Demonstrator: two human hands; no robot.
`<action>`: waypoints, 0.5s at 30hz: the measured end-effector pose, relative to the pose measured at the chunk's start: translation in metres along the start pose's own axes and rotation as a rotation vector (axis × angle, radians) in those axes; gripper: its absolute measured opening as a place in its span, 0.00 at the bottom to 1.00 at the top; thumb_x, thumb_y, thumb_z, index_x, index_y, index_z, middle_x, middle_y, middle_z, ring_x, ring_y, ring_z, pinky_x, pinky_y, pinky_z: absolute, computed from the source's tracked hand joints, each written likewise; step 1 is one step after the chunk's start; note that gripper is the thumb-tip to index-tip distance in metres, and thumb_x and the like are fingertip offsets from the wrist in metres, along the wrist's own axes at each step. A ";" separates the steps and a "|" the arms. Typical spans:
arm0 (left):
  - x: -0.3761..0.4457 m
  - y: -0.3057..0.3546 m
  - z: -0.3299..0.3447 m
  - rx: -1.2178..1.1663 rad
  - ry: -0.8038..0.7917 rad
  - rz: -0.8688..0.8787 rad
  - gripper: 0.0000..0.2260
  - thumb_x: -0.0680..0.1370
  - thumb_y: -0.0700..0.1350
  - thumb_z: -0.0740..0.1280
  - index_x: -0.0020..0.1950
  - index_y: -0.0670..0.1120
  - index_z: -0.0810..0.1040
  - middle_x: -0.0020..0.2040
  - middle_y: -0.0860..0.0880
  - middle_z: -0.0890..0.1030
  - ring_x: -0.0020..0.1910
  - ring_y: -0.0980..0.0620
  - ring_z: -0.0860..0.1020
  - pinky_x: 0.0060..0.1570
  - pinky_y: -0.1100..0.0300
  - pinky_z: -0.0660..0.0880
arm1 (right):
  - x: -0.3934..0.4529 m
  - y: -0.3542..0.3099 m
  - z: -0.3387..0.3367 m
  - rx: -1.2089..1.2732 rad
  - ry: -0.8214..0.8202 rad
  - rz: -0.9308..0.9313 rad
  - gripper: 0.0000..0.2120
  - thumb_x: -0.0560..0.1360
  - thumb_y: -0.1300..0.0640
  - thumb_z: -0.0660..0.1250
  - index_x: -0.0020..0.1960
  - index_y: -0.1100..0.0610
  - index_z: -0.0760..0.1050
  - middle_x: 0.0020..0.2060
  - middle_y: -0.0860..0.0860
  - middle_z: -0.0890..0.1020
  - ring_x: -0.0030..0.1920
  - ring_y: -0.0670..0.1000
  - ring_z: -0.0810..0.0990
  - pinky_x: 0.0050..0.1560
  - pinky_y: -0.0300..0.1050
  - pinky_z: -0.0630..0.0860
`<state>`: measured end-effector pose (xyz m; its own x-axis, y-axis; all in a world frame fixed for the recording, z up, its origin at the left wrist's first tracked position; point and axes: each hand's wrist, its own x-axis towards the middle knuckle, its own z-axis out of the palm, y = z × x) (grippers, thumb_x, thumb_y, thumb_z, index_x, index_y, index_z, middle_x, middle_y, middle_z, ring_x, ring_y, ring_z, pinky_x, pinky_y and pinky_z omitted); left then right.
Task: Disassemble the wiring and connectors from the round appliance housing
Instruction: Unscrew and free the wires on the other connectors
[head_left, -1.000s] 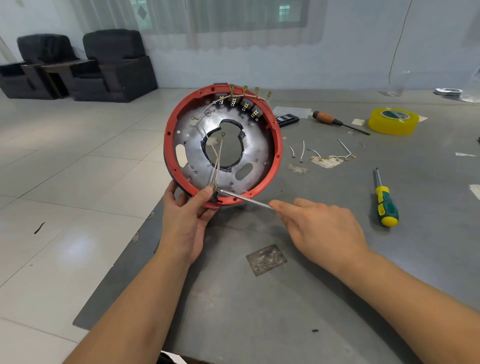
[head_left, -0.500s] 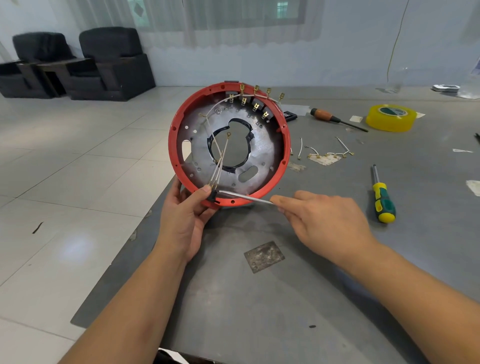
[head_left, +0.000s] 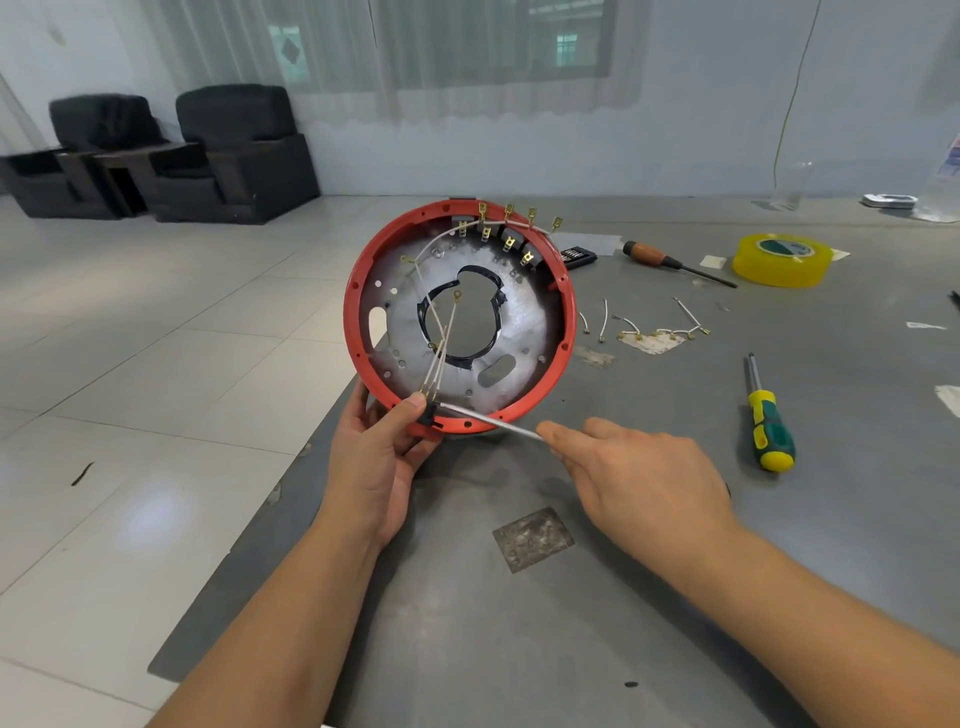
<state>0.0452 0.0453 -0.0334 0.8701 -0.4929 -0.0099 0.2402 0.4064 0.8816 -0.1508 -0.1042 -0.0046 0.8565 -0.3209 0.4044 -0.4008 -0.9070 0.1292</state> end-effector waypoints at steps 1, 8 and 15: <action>0.000 0.000 0.000 0.005 -0.002 0.004 0.20 0.80 0.34 0.71 0.72 0.43 0.77 0.61 0.40 0.84 0.56 0.36 0.85 0.61 0.36 0.81 | 0.000 -0.003 -0.002 -0.007 -0.008 0.015 0.14 0.79 0.51 0.66 0.63 0.37 0.74 0.36 0.47 0.75 0.27 0.56 0.77 0.24 0.41 0.54; -0.001 0.002 0.002 -0.007 0.020 0.015 0.21 0.80 0.35 0.72 0.72 0.44 0.77 0.63 0.40 0.84 0.55 0.37 0.86 0.53 0.45 0.85 | -0.004 -0.015 -0.003 -0.008 -0.051 0.068 0.23 0.69 0.55 0.77 0.61 0.40 0.79 0.31 0.47 0.74 0.21 0.56 0.73 0.24 0.39 0.52; -0.002 0.003 0.006 -0.015 0.034 0.012 0.20 0.80 0.36 0.72 0.72 0.45 0.77 0.63 0.40 0.85 0.57 0.38 0.86 0.56 0.43 0.84 | -0.004 -0.021 0.004 0.057 -0.010 0.075 0.26 0.61 0.57 0.82 0.57 0.43 0.83 0.28 0.47 0.74 0.17 0.56 0.70 0.23 0.38 0.49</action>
<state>0.0413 0.0433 -0.0279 0.8867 -0.4621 -0.0157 0.2362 0.4236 0.8745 -0.1446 -0.0848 -0.0121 0.8280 -0.3912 0.4018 -0.4453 -0.8941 0.0471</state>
